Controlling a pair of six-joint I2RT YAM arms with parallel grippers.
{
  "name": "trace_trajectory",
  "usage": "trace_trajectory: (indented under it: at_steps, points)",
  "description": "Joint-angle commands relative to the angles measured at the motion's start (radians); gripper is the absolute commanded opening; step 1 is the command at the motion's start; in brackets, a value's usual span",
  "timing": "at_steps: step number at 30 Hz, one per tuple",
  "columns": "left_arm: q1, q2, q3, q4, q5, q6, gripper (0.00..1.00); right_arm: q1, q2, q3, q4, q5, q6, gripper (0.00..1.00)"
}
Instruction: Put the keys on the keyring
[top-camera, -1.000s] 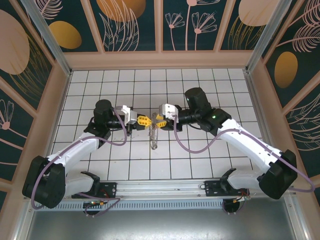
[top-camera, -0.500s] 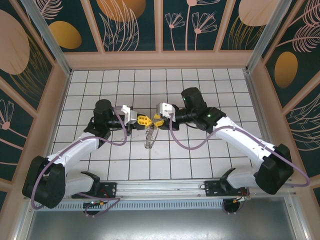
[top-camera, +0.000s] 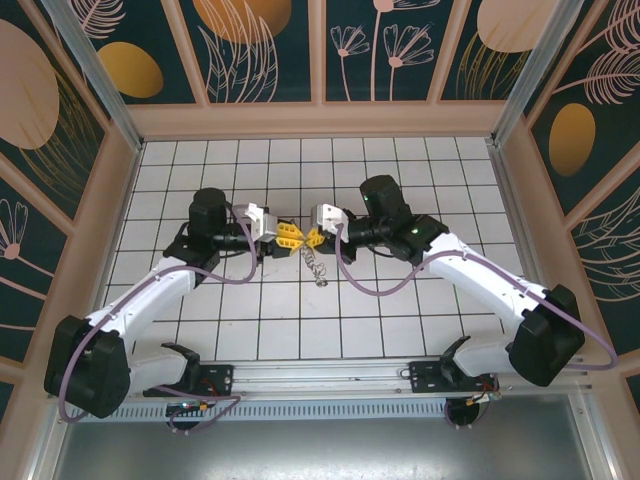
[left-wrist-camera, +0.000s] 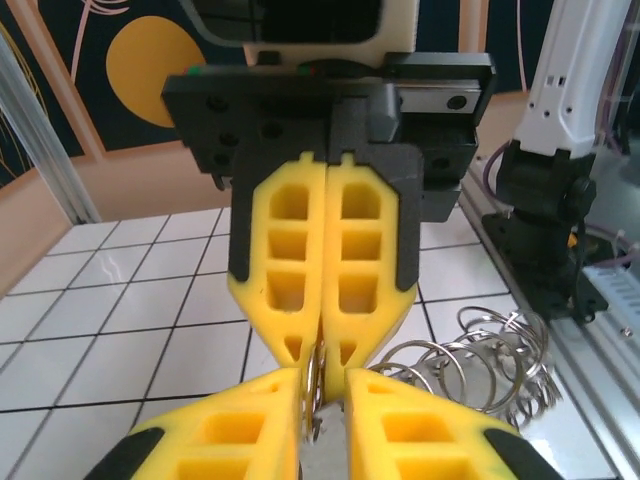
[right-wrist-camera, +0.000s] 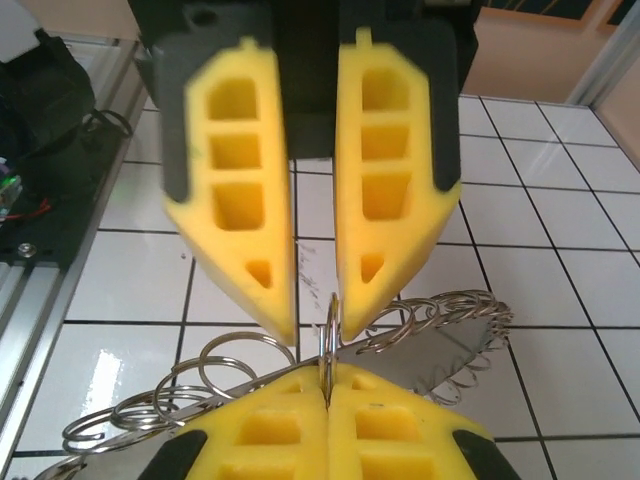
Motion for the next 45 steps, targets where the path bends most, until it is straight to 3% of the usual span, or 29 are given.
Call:
trace_trajectory:
  at_steps: [1,10,15,19,31,37,40,43,45]
  points:
    - [-0.006,-0.029,0.027,-0.155,-0.041,0.095,0.24,0.017,0.02,0.049,0.007,0.052,0.03,0.0]
    - [-0.006,0.002,0.073,-0.225,-0.083,0.111,0.21,0.045,0.051,0.088,-0.048,0.125,0.029,0.0]
    - [-0.007,0.001,0.083,-0.248,-0.102,0.127,0.07,0.055,0.049,0.082,-0.042,0.128,0.03,0.0]
    - [-0.008,0.016,0.099,-0.3,-0.103,0.163,0.16,0.058,0.047,0.079,-0.031,0.125,0.038,0.0]
    - [-0.018,0.058,0.162,-0.437,-0.142,0.267,0.12,0.065,0.05,0.08,-0.02,0.101,0.048,0.0]
    - [-0.018,0.058,0.169,-0.388,-0.074,0.229,0.0,0.073,0.065,0.086,-0.021,0.115,0.042,0.0]
    - [-0.018,0.06,0.167,-0.35,-0.032,0.195,0.0,0.072,0.059,0.07,-0.009,0.115,0.039,0.0]
    - [-0.018,0.051,0.146,-0.28,0.051,0.166,0.0,0.055,0.029,0.031,0.002,0.085,0.019,0.21]
    - [-0.018,0.039,0.116,-0.18,0.098,0.109,0.0,0.032,0.003,-0.002,0.014,0.046,0.019,0.29]
